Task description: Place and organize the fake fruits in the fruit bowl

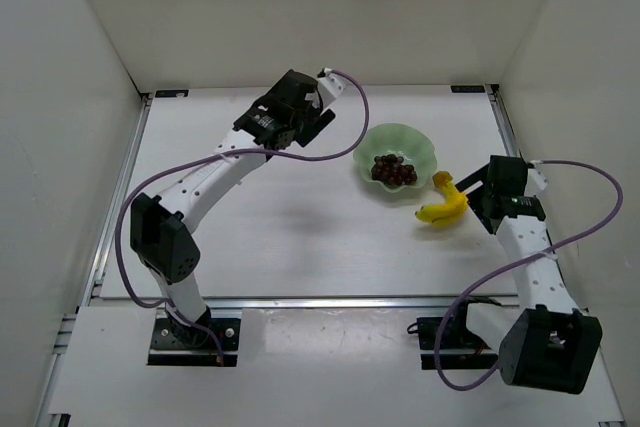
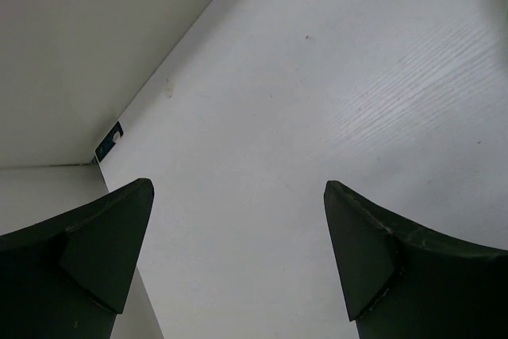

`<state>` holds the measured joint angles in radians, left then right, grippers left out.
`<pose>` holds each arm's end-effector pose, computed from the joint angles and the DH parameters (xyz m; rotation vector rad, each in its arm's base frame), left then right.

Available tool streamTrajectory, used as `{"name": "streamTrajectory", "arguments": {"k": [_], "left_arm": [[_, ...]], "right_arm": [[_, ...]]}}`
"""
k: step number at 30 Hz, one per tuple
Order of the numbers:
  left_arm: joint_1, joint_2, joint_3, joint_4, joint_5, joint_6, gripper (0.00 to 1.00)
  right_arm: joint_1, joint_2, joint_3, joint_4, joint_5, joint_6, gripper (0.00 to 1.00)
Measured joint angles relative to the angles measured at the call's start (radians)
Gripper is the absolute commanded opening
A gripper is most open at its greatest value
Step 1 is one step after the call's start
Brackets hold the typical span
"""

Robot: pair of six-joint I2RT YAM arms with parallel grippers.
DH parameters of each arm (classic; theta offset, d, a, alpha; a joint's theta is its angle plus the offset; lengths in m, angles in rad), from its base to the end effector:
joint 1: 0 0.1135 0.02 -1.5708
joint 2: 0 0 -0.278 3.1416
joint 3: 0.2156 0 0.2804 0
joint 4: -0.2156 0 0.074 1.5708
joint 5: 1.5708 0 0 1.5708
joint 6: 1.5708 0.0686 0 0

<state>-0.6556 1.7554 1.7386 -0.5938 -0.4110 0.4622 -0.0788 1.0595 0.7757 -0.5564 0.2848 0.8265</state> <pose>0.3798 -0.2575 0.3637 0.9335 1.9286 0.3348 0.2547 -0.0394 0.2327 1.1503 2.0689 0.0147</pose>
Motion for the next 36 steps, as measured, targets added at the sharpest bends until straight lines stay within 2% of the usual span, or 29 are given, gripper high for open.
{"name": "streamTrajectory", "arguments": {"k": [3, 6, 10, 16, 19, 20, 22, 23, 25, 26, 27, 30, 34, 36], "left_arm": [[0.012, -0.005, -0.042, 0.0, -0.011, 0.0, 0.99], [0.024, 0.001, -0.073, -0.013, -0.018, 0.0, 0.99], [0.04, 0.002, -0.079, -0.013, -0.019, -0.008, 0.99], [0.051, -0.002, -0.116, -0.006, -0.02, -0.012, 0.99], [0.054, -0.003, -0.14, -0.01, -0.02, -0.012, 0.99], [0.055, -0.003, -0.143, -0.013, -0.02, -0.013, 0.99], [0.06, -0.003, -0.144, -0.013, -0.019, -0.016, 0.99], [0.064, -0.003, -0.144, -0.012, -0.02, -0.018, 0.99], [0.07, -0.004, -0.144, -0.012, -0.02, -0.019, 0.99], [0.072, -0.004, -0.144, -0.013, -0.02, -0.019, 0.99], [0.074, -0.004, -0.144, -0.013, -0.021, -0.019, 0.99], [0.082, -0.005, -0.144, -0.013, -0.022, -0.019, 0.99], [0.107, -0.015, -0.15, -0.012, -0.021, -0.018, 0.99], [0.133, -0.036, -0.168, -0.013, -0.021, -0.018, 0.99]], "right_arm": [[0.0, 0.014, 0.027, 0.006, -0.006, -0.01, 0.94], [0.0, 0.108, 0.072, 0.007, -0.011, -0.021, 1.0], [0.0, 0.225, 0.083, 0.01, -0.046, -0.026, 1.0], [0.016, 0.33, 0.082, 0.007, -0.089, -0.034, 0.92], [0.03, 0.321, 0.056, 0.016, -0.103, -0.036, 0.76], [0.035, 0.319, 0.043, 0.017, -0.109, -0.036, 0.64], [0.036, 0.322, 0.025, 0.014, -0.12, -0.033, 0.52], [0.036, 0.325, 0.021, 0.013, -0.124, -0.034, 0.39], [0.035, 0.326, 0.019, 0.015, -0.131, -0.029, 0.26], [0.035, 0.327, 0.019, 0.016, -0.131, -0.031, 0.16], [0.035, 0.327, 0.019, 0.018, -0.131, -0.034, 0.12], [0.035, 0.327, 0.027, 0.009, -0.122, -0.05, 0.04], [0.034, 0.296, 0.098, -0.043, -0.063, -0.11, 0.04], [0.038, 0.266, 0.181, -0.052, -0.037, -0.183, 0.09]]}}
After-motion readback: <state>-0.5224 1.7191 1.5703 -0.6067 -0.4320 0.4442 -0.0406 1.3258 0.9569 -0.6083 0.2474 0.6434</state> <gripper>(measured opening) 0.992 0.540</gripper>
